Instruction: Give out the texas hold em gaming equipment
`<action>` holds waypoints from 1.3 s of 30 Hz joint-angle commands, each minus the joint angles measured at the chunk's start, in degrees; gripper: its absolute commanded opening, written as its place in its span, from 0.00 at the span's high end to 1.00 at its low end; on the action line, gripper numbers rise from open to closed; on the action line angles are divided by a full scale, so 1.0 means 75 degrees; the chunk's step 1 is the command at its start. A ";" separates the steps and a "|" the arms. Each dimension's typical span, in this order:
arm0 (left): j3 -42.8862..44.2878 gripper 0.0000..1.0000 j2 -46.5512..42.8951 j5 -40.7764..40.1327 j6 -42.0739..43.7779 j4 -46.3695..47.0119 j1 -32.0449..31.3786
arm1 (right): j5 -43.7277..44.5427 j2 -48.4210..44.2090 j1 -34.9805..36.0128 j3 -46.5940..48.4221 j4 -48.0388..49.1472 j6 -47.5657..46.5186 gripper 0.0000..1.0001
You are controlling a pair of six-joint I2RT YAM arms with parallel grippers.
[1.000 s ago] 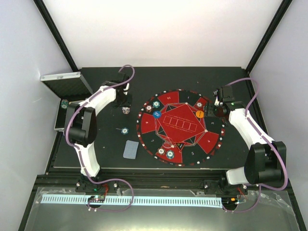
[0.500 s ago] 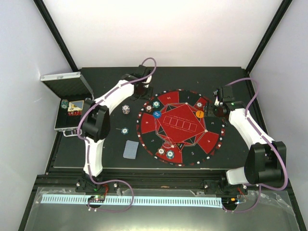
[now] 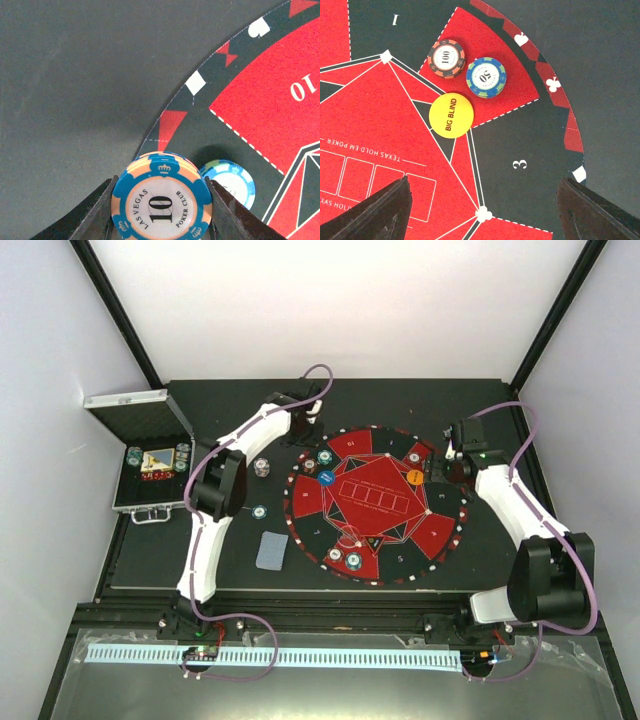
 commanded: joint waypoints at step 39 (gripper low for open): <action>0.0564 0.40 0.0452 -0.0017 0.0083 -0.0401 0.0023 | -0.0027 0.0327 -0.0034 0.0227 0.0012 -0.0078 0.20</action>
